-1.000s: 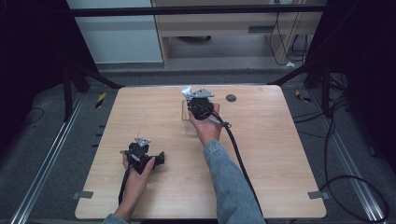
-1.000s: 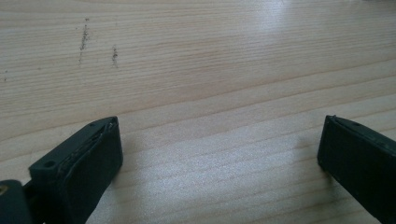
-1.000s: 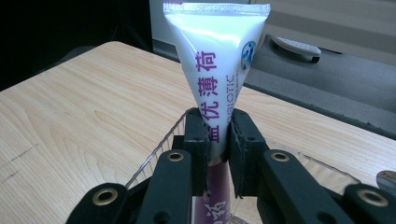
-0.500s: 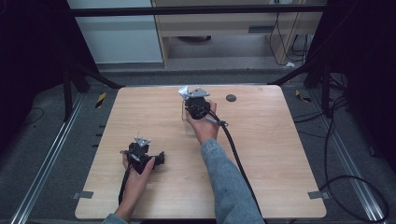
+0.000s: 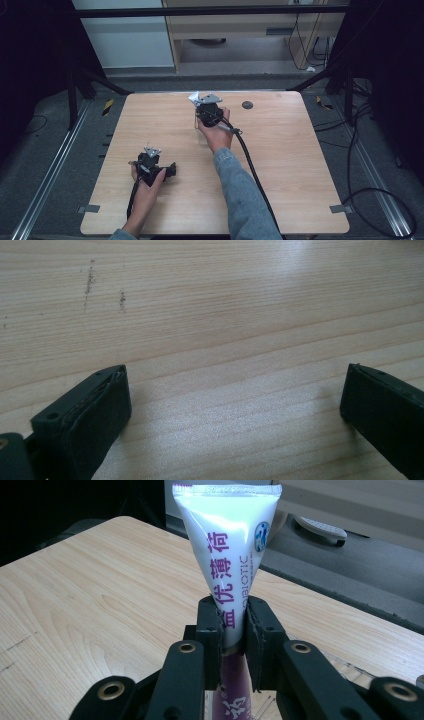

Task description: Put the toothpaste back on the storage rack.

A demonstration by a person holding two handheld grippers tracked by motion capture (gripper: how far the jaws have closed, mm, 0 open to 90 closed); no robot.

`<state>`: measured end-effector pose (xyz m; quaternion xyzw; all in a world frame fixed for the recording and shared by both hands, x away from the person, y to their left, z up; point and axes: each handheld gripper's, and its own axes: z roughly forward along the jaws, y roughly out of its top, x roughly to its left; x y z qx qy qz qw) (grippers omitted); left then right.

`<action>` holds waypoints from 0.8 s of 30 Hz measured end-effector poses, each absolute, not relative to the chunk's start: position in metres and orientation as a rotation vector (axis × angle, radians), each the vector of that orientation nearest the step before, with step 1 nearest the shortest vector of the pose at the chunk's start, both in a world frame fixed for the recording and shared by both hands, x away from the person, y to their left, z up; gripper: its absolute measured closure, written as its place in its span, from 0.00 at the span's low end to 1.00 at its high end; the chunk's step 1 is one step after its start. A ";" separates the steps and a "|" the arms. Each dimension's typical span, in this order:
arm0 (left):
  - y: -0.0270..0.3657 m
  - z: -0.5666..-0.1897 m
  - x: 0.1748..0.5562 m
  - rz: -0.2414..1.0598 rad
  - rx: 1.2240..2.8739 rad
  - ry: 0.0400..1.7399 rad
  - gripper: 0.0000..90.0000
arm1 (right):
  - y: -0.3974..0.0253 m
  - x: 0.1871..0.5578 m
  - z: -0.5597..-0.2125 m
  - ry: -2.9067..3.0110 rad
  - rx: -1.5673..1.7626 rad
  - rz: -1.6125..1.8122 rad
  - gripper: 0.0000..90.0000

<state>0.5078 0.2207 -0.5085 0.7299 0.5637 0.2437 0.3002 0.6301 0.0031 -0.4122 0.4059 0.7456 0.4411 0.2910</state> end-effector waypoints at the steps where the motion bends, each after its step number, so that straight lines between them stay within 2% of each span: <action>1: 0.221 -0.509 0.508 0.647 1.937 1.496 0.00 | 0.004 0.630 -0.412 1.990 1.083 1.177 0.87; 24: 0.221 -0.508 0.508 0.646 1.939 1.495 0.00 | 0.004 0.631 -0.413 1.991 1.099 1.193 0.86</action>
